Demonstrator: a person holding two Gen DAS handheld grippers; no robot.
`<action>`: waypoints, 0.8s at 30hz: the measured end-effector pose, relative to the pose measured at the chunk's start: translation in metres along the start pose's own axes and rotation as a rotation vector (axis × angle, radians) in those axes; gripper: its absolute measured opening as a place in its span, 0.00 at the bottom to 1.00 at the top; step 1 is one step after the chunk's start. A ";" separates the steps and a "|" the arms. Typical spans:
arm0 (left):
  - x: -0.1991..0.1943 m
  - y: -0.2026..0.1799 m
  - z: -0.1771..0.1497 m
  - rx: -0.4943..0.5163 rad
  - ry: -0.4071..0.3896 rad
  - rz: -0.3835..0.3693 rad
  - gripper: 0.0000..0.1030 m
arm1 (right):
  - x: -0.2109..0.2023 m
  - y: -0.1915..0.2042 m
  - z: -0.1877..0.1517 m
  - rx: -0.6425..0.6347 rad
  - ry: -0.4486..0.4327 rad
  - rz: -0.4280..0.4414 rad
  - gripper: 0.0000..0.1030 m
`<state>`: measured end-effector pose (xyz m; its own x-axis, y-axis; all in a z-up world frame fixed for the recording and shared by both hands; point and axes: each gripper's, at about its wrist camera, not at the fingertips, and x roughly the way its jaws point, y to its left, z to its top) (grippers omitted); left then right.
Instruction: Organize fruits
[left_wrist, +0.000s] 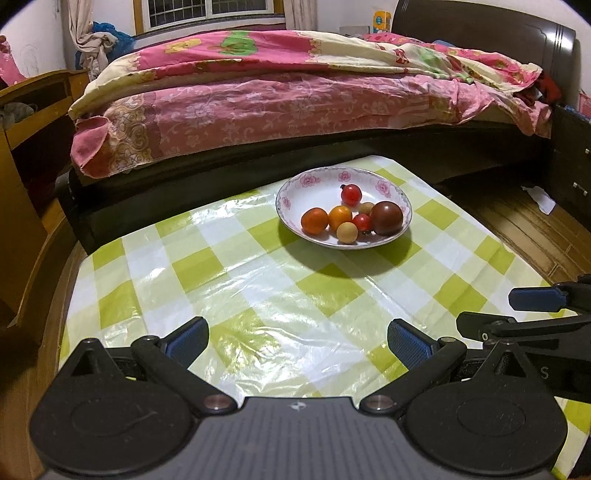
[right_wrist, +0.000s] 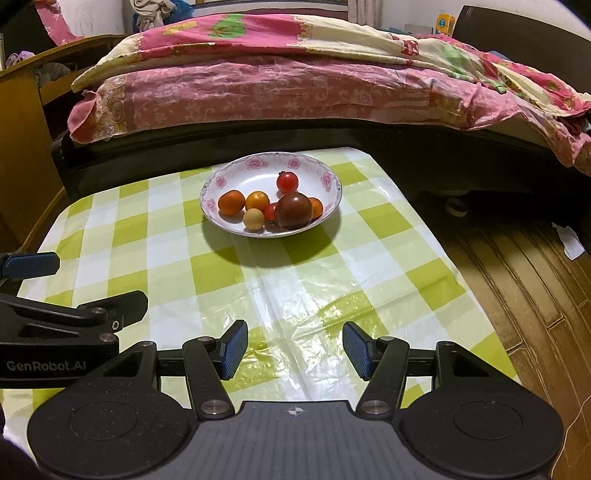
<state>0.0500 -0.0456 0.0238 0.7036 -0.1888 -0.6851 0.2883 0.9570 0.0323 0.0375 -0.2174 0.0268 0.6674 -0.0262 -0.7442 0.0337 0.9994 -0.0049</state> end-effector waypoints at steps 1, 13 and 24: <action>-0.002 -0.001 -0.002 0.003 -0.002 0.004 1.00 | -0.002 0.000 -0.001 0.000 -0.001 -0.001 0.52; -0.014 -0.002 -0.011 0.007 -0.015 0.024 1.00 | -0.014 -0.003 -0.013 0.033 -0.002 0.008 0.52; -0.023 -0.005 -0.021 0.026 -0.021 0.049 1.00 | -0.024 -0.002 -0.024 0.048 0.001 0.010 0.52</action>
<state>0.0181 -0.0415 0.0242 0.7306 -0.1468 -0.6669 0.2697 0.9592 0.0843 0.0041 -0.2184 0.0287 0.6674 -0.0159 -0.7445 0.0623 0.9975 0.0346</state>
